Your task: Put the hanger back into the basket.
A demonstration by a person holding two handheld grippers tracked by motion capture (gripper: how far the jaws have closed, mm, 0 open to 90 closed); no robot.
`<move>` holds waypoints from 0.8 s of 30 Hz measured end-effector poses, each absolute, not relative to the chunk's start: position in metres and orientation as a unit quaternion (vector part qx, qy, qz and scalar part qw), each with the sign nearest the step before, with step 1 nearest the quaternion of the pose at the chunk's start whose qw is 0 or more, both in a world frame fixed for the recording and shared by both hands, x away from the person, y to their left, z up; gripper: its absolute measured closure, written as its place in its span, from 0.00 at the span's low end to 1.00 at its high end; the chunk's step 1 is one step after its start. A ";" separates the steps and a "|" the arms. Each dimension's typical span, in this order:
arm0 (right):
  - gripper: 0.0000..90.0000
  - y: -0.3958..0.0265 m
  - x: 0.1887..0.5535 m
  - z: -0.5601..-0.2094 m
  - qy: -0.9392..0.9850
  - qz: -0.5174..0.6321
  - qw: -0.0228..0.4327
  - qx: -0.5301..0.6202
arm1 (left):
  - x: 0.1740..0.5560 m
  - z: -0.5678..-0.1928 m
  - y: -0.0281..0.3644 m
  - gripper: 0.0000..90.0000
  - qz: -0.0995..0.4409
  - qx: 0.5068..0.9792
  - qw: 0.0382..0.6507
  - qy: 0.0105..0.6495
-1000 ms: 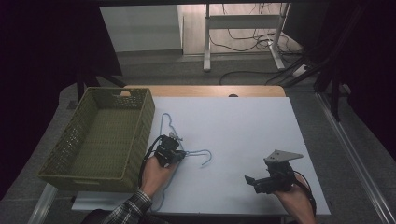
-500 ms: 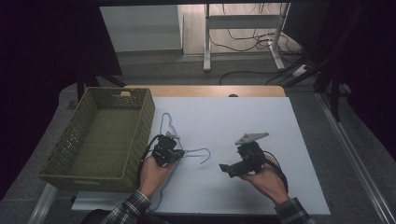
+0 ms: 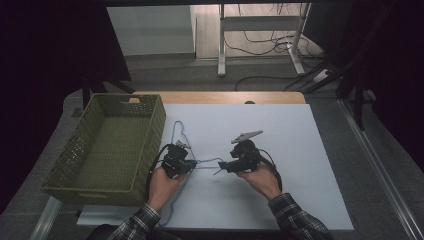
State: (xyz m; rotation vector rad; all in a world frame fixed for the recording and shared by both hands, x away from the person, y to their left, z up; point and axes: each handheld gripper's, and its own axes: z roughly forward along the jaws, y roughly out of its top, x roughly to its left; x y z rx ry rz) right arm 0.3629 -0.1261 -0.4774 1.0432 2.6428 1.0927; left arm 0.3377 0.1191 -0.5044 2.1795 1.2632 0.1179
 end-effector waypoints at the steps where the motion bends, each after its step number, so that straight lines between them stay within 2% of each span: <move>1: 0.42 -0.123 0.365 -0.479 0.868 0.357 0.054 0.341 | 0.338 -0.504 0.119 0.96 0.044 0.823 0.305 0.477; 13: 0.69 -0.107 0.378 -0.494 0.885 0.328 0.040 0.328 | 0.336 -0.502 0.119 0.96 0.042 0.824 0.308 0.474; 14: 0.69 -0.107 0.378 -0.494 0.885 0.328 0.040 0.328 | 0.336 -0.502 0.119 0.96 0.041 0.824 0.307 0.474; 18: 0.84 -0.104 0.377 -0.495 0.888 0.327 0.036 0.320 | 0.337 -0.503 0.119 0.96 0.039 0.823 0.309 0.474; 21: 0.86 -0.101 0.374 -0.493 0.892 0.317 0.044 0.318 | 0.337 -0.503 0.122 0.95 0.034 0.823 0.315 0.472; 22: 0.86 -0.100 0.374 -0.493 0.893 0.315 0.046 0.319 | 0.337 -0.503 0.124 0.94 0.028 0.820 0.321 0.474; 24: 0.86 -0.099 0.372 -0.491 0.894 0.312 0.053 0.318 | 0.335 -0.502 0.129 0.74 0.010 0.819 0.321 0.476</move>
